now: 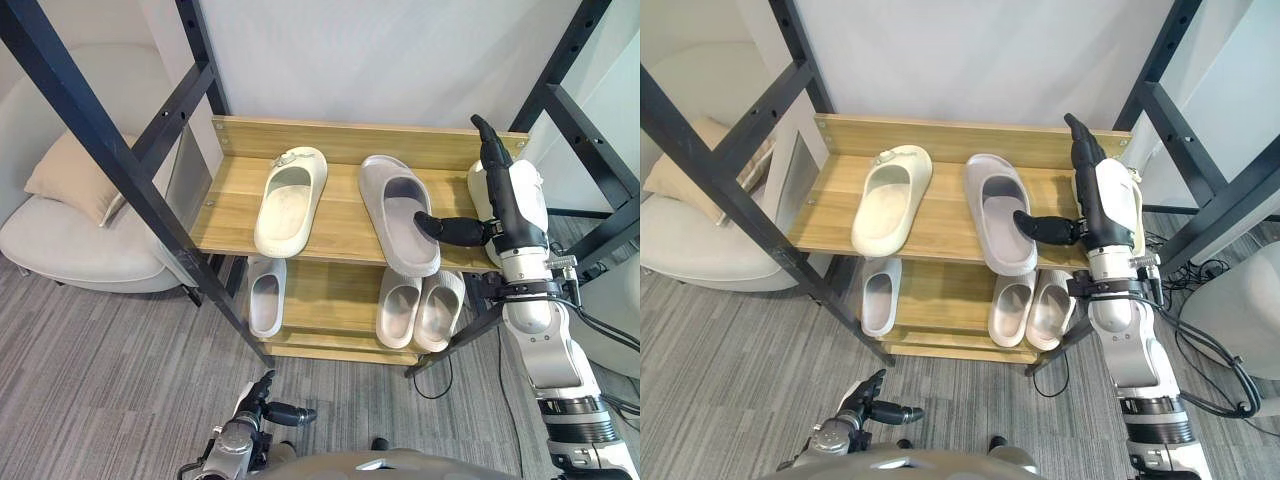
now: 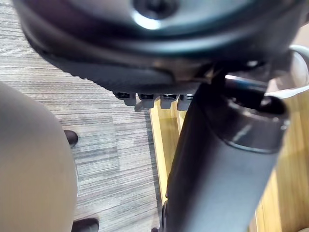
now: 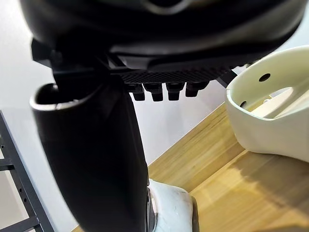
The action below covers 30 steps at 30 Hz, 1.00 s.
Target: Organize the slippers on the shoe rack
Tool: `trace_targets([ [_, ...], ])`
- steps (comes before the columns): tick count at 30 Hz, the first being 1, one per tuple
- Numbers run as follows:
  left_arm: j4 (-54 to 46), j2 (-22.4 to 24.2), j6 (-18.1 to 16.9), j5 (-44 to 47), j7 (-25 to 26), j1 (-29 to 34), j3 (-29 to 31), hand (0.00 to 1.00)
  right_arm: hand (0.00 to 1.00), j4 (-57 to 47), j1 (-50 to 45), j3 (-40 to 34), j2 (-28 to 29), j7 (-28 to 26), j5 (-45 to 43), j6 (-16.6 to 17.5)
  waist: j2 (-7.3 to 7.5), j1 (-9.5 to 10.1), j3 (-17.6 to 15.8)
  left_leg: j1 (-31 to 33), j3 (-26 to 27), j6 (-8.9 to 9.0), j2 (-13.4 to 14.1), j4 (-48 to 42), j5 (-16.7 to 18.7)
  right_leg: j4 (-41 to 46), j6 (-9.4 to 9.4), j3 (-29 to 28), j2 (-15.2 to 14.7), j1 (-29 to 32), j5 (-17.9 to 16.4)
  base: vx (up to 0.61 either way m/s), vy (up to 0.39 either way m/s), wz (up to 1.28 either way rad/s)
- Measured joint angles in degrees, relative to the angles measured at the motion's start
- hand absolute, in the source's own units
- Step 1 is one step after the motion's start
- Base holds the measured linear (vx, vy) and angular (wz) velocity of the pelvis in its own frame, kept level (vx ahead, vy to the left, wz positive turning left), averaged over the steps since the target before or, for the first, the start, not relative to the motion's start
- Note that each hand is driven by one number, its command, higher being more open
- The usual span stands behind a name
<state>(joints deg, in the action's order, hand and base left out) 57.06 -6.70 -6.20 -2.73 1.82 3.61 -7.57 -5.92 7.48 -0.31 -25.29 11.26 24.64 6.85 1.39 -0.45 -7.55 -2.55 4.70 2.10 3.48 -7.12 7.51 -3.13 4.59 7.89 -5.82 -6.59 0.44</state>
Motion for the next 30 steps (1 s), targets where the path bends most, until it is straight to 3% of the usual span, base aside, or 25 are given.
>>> trace_targets([
  [9,-0.27,-0.34,-0.01,1.04,-0.53,-0.01,-0.02,1.0,1.0,4.59,5.86,4.04,-0.11,-0.34,-0.77,-0.02,0.27,0.09,-0.32,1.23,-0.55,-0.22,-0.43,1.47,-1.83,-0.25,-0.13,0.41,-0.24,1.59,0.87,-0.04,0.002,0.03],
  [10,-0.32,-0.37,-0.01,1.04,-0.54,-0.01,-0.02,1.0,0.0,4.6,5.89,4.11,-0.1,-0.4,-0.94,-0.02,0.31,0.1,-0.35,1.23,-0.61,-0.21,-0.45,1.56,-1.92,-0.26,-0.14,0.48,-0.25,1.59,0.87,-0.03,-0.009,0.1],
  [30,-1.15,-0.9,-1.04,2.26,-0.46,-0.71,0.04,1.0,0.0,9.02,13.28,8.23,0.17,-0.59,-2.36,0.86,1.05,1.58,-2.47,1.33,-3.19,-0.15,-0.83,3.11,-3.11,-0.7,-0.17,2.61,-0.23,1.19,0.9,0.0,0.0,0.05],
])
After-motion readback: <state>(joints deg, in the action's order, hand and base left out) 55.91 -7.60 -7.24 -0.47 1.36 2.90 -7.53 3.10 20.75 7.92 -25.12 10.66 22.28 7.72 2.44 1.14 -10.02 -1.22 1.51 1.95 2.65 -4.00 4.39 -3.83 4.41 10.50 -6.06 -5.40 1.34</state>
